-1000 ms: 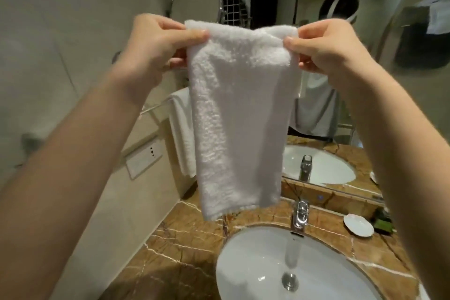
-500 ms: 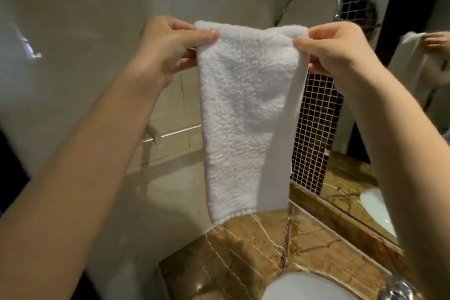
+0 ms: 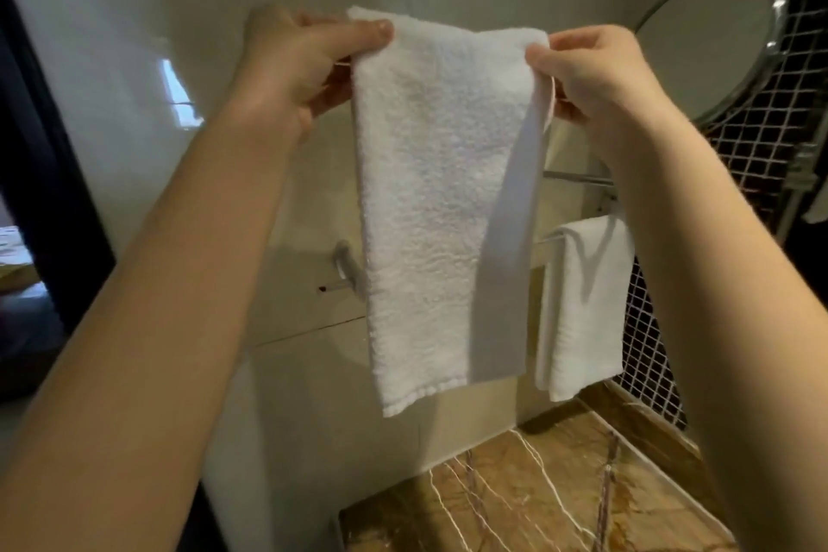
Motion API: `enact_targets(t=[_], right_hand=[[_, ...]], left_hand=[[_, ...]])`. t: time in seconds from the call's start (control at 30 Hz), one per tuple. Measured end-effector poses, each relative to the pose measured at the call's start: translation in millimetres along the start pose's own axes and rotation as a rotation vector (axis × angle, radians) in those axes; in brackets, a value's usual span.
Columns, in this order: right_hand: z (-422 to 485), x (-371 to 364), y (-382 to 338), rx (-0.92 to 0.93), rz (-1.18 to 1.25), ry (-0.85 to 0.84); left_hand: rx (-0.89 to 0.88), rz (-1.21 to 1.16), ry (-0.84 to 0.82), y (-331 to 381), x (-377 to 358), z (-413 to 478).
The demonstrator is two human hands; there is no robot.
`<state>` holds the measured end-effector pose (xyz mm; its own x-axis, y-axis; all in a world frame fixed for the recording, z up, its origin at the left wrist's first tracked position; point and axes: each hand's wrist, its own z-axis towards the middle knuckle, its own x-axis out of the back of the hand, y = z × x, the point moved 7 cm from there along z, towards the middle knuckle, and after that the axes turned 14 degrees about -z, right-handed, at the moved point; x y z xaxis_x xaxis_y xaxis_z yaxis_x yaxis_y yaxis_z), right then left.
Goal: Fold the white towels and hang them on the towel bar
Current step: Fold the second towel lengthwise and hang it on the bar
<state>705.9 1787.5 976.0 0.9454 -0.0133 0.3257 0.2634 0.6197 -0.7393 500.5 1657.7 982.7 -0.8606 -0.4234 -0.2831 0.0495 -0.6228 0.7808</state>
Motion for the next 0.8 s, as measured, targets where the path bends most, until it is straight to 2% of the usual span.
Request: enact_targets(t=[0.23,0.57,0.8], right_hand=[[36.8,-20.8,-21.6,0.025,0.098,0.008],[80.9,-32.5,-36.8,0.082,0.158,-0.018],[93.9,-53.6,-13.0,0.043,0.181,-0.059]], left_hand=[[-0.083,-0.046,0.049,14.5,17.1,27.0],[-0.173,-0.03,0.035,29.1,8.2,69.3],[-0.187,0.0,0.06,7.4,17.5,78.4]])
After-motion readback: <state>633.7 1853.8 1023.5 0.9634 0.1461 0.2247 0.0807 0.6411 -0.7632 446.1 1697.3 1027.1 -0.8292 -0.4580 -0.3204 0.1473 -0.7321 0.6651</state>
